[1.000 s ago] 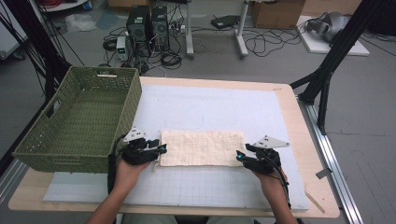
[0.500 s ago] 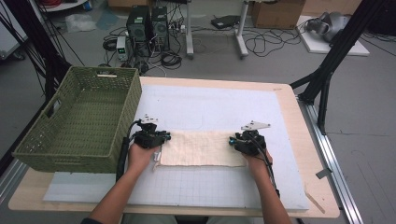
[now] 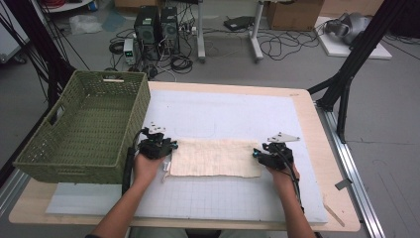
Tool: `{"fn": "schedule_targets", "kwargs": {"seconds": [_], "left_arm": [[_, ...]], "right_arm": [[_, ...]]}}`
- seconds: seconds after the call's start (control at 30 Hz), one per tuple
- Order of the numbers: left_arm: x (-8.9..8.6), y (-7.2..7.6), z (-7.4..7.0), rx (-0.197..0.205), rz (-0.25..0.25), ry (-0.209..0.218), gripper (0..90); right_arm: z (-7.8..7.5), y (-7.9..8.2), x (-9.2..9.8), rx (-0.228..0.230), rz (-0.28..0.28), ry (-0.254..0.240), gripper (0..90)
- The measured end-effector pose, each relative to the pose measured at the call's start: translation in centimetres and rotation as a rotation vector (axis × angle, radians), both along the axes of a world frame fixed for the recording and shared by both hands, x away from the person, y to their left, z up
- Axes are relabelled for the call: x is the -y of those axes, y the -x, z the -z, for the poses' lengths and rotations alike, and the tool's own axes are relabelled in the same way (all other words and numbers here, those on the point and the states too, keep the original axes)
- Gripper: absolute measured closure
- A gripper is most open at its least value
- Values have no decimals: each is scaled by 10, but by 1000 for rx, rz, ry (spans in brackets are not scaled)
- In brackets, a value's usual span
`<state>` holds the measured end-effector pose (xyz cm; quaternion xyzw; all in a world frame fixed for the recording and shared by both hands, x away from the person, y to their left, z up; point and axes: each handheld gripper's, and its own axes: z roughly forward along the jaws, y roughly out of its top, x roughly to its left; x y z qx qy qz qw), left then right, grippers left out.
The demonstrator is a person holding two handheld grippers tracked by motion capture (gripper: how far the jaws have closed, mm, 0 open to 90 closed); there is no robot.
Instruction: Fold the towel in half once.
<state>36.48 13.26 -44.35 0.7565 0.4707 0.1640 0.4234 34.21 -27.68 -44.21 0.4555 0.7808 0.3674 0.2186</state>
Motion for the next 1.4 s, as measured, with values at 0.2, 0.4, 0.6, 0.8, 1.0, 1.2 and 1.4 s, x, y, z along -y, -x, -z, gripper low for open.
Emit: {"fn": "schedule_targets", "kwargs": {"seconds": [0.2, 0.4, 0.6, 0.8, 1.0, 1.2, 1.4], "left_arm": [[-7, 16, -22, 97, 99, 152, 480], [-8, 25, -31, 106, 160, 225, 305], [-12, 32, -28, 124, 152, 246, 165], [-14, 43, -24, 147, 156, 231, 170], [-10, 49, -20, 151, 168, 222, 185], [-11, 49, -19, 156, 164, 209, 189], [-12, 48, -18, 151, 157, 202, 193]], "right_arm": [[-15, 18, 16, 59, -9, -11, 420], [-25, 36, 26, 94, 2, -23, 332], [-25, 47, 32, 98, 18, 20, 253], [-22, 53, 37, 122, 23, -10, 191], [-15, 47, 37, 108, -1, -16, 174], [-21, 47, 40, 139, 8, -50, 174], [-21, 48, 40, 136, 12, -57, 171]]}}
